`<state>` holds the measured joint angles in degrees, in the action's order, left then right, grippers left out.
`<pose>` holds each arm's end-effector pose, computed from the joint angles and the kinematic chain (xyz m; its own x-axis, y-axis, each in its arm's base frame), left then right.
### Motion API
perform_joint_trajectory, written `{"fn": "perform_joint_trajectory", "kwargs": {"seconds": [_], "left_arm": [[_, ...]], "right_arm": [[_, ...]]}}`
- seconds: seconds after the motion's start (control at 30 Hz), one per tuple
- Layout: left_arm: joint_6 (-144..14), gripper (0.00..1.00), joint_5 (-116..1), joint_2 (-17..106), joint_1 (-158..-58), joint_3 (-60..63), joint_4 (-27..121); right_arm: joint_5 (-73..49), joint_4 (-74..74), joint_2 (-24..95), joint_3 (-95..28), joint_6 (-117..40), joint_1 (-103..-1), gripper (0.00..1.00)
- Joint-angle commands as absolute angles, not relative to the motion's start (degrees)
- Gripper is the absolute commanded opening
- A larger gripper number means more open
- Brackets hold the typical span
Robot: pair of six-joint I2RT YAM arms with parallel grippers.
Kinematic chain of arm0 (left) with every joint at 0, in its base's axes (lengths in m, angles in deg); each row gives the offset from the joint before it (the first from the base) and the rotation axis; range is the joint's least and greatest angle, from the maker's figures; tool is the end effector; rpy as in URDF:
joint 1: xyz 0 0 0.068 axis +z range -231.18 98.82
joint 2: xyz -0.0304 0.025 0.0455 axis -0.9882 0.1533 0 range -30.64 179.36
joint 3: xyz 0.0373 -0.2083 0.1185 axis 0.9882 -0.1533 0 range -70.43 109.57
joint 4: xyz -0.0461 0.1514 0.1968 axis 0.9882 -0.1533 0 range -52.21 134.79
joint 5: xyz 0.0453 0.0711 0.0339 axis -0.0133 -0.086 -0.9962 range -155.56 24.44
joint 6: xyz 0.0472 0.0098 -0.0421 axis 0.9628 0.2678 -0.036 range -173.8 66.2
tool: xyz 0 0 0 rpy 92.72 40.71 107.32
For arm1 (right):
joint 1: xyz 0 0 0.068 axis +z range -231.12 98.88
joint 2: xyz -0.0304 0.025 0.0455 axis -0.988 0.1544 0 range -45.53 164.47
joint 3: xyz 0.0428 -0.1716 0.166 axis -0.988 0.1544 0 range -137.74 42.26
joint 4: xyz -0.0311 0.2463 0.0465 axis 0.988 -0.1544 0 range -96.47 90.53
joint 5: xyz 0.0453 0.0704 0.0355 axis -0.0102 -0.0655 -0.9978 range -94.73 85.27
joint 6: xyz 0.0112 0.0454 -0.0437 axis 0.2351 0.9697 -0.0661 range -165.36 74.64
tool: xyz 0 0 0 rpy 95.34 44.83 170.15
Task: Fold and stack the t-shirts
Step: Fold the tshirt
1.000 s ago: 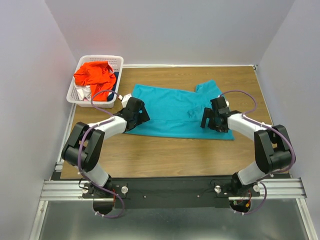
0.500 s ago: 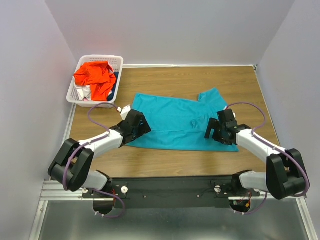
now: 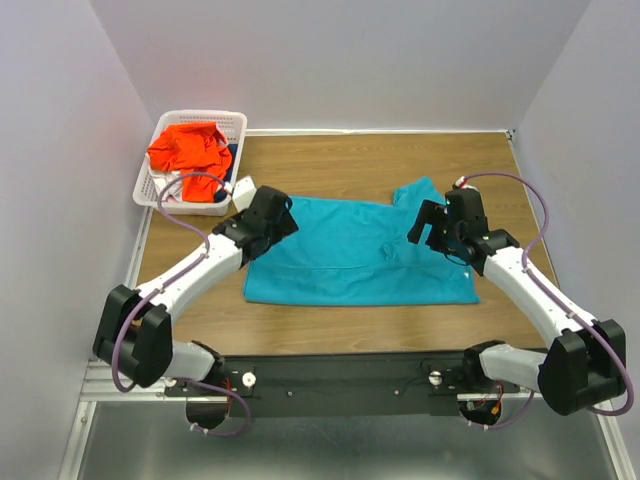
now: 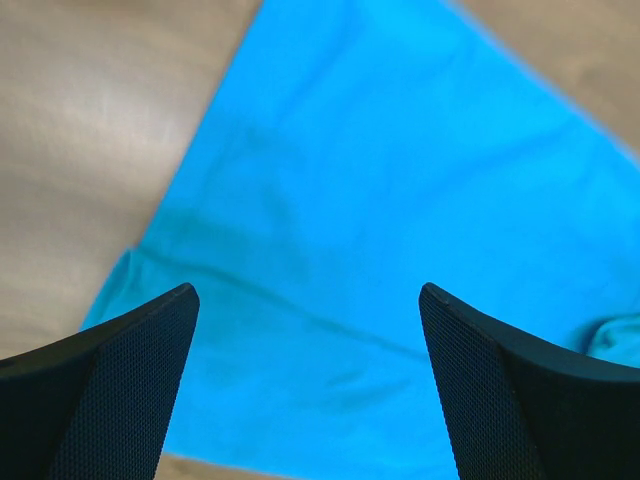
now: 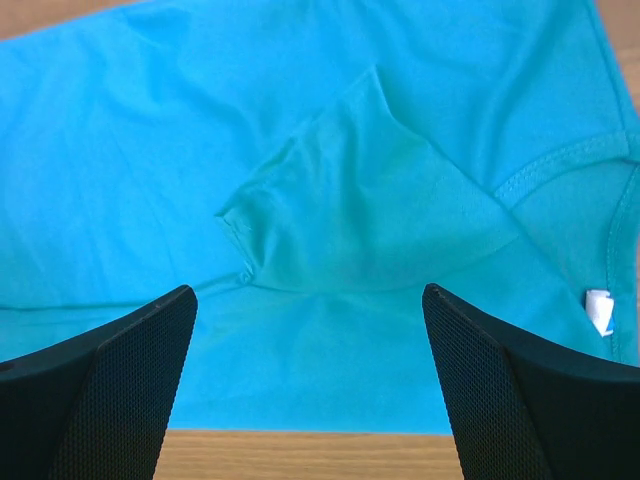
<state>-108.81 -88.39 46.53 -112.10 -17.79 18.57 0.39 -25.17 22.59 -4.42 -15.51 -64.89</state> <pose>0.2529 -0.1290 0.2044 -0.5963 -0.5229 -0.6090 -0.3935 0.8517 -0.3460 0.2493 0.0680 0.2087 -0.7200 0.3067 -0.6225 0.1594 0.9461 0.2819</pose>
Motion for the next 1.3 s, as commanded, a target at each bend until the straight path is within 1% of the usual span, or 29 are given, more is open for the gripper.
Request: {"fn": "perform_joint_trajectory", "kwargs": {"seconds": [0.0, 0.07, 0.17, 0.2, 0.33, 0.47, 0.53, 0.57, 0.6, 0.63, 0.67, 0.8, 0.87, 0.9, 1.0, 1.03, 1.07, 1.17, 1.27], "left_arm": [[-103.47, 0.98, -95.0, 52.22, -108.09, -10.78, 17.36], [-100.92, 0.98, -95.18, 57.74, -105.2, -5.08, 17.63], [-97.42, 0.98, -95.88, 64.17, -103.34, 1.61, 17.71], [-96.61, 0.98, -95.79, 68.46, -102.37, 6.07, 17.8], [-94.41, 0.98, -95.62, 78.31, -100.26, 16.56, 15.7], [-92.48, 0.91, -92.73, 85.8, -97.8, 23.25, 16.13], [-92.47, 0.89, -91.58, 89.76, -97.27, 26.85, 15.35], [-91.87, 0.85, -91.4, 90.99, -97.09, 28.69, 15.34], [-91.77, 0.85, -91.4, 93.09, -97.09, 29.58, 15.08], [-91.77, 0.82, -91.22, 94.07, -97.09, 30.28, 14.73], [-91.51, 0.81, -90.7, 95.82, -97.0, 31.51, 14.55], [-90.98, 0.7, -88.77, 99.25, -96.74, 33.45, 14.38], [-90.98, 0.69, -88.06, 100.14, -96.74, 33.89, 14.03], [-90.98, 0.66, -87.89, 100.32, -96.74, 33.98, 14.11], [-91.24, 0.65, -86.83, 100.23, -96.74, 32.32, 14.99], [-91.33, 0.6, -86.74, 100.14, -96.74, 32.05, 15.6], [-91.33, 0.58, -86.57, 100.14, -96.74, 31.79, 15.61], [-91.25, 0.48, -86.22, 100.32, -96.74, 30.99, 15.17], [-91.77, 0.46, -85.77, 99.36, -96.74, 28.98, 15.6]], "right_arm": [[3.17, -26.19, 23.46, -7.75, -16.44, -64.77, 1.0], [3.61, -26.19, 24.95, -8.28, -17.14, -64.85, 1.0], [4.23, -26.19, 26.36, -8.9, -17.85, -64.77, 1.0], [4.14, -26.1, 27.06, -8.9, -17.85, -64.77, 1.0], [4.67, -26.1, 29.0, -9.6, -18.37, -64.77, 1.0], [5.64, -26.1, 29.97, -9.78, -18.81, -64.77, 1.0], [5.64, -26.1, 30.23, -9.78, -18.99, -64.77, 1.0], [5.81, -26.1, 30.49, -9.78, -19.16, -64.77, 1.0], [5.73, -26.1, 30.67, -9.78, -19.17, -64.77, 1.0], [5.81, -26.1, 30.85, -9.78, -19.25, -64.77, 1.0], [6.25, -26.1, 31.11, -9.78, -19.34, -64.77, 1.0], [6.69, -26.1, 31.64, -9.6, -19.43, -64.77, 1.0], [6.78, -26.1, 31.9, -9.6, -19.52, -64.85, 1.0], [6.69, -26.1, 31.99, -9.6, -19.52, -64.77, 1.0], [6.78, -26.1, 32.43, -9.6, -19.43, -64.85, 1.0], [6.78, -26.1, 32.6, -9.6, -19.43, -64.77, 1.0], [6.78, -26.1, 32.52, -9.6, -19.43, -64.77, 1.0], [6.87, -26.1, 32.61, -9.51, -19.43, -64.77, 1.0], [6.87, -26.1, 32.34, -9.51, -19.34, -64.77, 1.0]]}}
